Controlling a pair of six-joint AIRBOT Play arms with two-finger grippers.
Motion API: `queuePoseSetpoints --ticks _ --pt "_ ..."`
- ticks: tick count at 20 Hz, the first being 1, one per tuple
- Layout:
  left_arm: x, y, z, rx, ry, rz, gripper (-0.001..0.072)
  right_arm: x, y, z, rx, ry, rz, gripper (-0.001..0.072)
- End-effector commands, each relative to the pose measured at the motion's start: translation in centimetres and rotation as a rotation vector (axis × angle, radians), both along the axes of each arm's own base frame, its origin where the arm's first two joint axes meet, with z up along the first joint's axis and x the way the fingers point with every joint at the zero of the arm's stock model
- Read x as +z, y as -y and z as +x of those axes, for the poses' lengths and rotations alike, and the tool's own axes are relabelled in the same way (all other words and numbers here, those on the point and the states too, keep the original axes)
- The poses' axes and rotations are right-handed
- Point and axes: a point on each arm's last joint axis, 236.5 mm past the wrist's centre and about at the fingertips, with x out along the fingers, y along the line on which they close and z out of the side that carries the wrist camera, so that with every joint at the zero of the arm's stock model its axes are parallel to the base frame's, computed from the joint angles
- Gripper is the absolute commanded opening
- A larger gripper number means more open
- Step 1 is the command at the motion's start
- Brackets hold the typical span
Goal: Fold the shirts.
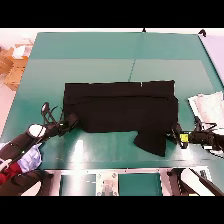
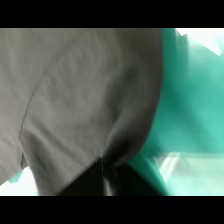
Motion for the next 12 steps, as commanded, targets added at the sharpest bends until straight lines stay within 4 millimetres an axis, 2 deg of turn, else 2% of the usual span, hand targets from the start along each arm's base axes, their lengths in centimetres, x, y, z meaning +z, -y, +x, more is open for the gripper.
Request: queuePoseSetpoints --ticks 1,3,4,8,10,12 --pt "-0.2 0.5 -0.8 -0.045 -0.024 -0.001 0.0024 1.6 -1.1 1.5 0.019 0.092 0.052 0.0016" --pt "-0.2 0.4 -2.3 -0.141 -0.072 0.028 0.0024 1.9 -0.7 0.9 0.044 0.065 0.029 0.0015" --pt "-0.3 -0.3 -3.4 -0.172 -0.112 0.048 0.0024 1.8 -0.2 0.1 0.049 0.026 -0.001 0.0014" --pt "-1.2 -6.3 -8.5 -0.16 -0.313 0.244 0.0024 1.3 1.7 -3.9 0.048 -0.142 -0.127 0.0014" --pt "-1.1 -7.2 -9.2 -0.175 -0.323 0.287 0.0024 1.2 2.2 -5.5 0.07 -0.194 -0.164 0.0014" --pt "-0.8 -7.1 -8.9 -0.181 -0.312 0.288 0.0024 1.8 2.0 -5.7 0.085 -0.199 -0.151 0.0014"
